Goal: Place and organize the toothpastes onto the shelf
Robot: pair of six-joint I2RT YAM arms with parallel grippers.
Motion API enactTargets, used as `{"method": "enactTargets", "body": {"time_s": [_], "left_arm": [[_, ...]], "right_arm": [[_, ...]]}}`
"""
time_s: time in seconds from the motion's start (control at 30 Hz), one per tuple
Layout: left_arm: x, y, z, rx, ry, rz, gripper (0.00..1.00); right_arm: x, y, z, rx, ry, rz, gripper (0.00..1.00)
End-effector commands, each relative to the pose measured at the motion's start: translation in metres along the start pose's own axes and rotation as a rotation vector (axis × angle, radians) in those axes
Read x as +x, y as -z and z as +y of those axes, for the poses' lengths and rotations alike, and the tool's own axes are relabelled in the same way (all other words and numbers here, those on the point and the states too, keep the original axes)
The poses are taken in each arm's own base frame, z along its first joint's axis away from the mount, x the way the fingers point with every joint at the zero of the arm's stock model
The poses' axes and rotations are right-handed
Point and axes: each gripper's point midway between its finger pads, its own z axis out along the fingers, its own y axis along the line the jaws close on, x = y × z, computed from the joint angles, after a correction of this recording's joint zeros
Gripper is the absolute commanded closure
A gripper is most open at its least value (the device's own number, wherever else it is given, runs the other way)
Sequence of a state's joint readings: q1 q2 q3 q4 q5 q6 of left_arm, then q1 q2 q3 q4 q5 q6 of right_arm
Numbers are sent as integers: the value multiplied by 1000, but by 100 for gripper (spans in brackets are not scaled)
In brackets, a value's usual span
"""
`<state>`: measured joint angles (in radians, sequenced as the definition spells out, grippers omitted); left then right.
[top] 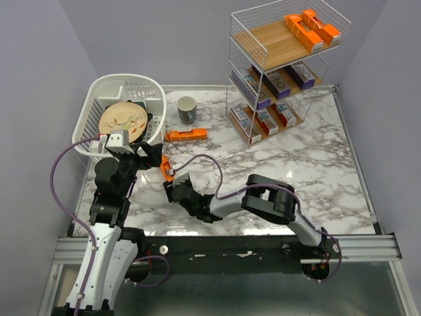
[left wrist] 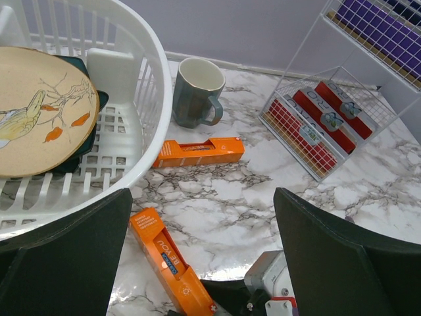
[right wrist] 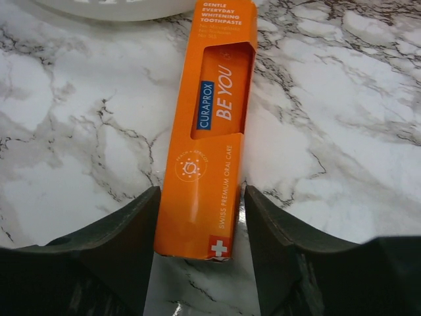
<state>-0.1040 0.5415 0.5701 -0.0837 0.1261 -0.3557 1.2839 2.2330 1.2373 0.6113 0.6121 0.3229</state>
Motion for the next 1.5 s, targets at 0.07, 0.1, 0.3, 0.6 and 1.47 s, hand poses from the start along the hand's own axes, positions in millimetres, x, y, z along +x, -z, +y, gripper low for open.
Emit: {"method": "enactTargets", "body": {"time_s": [0.07, 0.1, 0.3, 0.6, 1.47], "left_arm": [[-2, -2, -3, 24, 7, -5, 1], [-2, -2, -3, 24, 7, -3, 1], [1, -3, -2, 24, 7, 6, 1], [-1, -2, -2, 24, 3, 1, 1], [8, -6, -2, 33, 10, 39, 1]], "right_arm": [[35, 22, -27, 95, -1, 52, 44], [39, 26, -32, 103, 4, 60, 45], [30, 54, -42, 122, -12, 50, 58], [37, 121, -83, 134, -27, 114, 71], [-241, 315, -192, 223, -6, -124, 78]]}}
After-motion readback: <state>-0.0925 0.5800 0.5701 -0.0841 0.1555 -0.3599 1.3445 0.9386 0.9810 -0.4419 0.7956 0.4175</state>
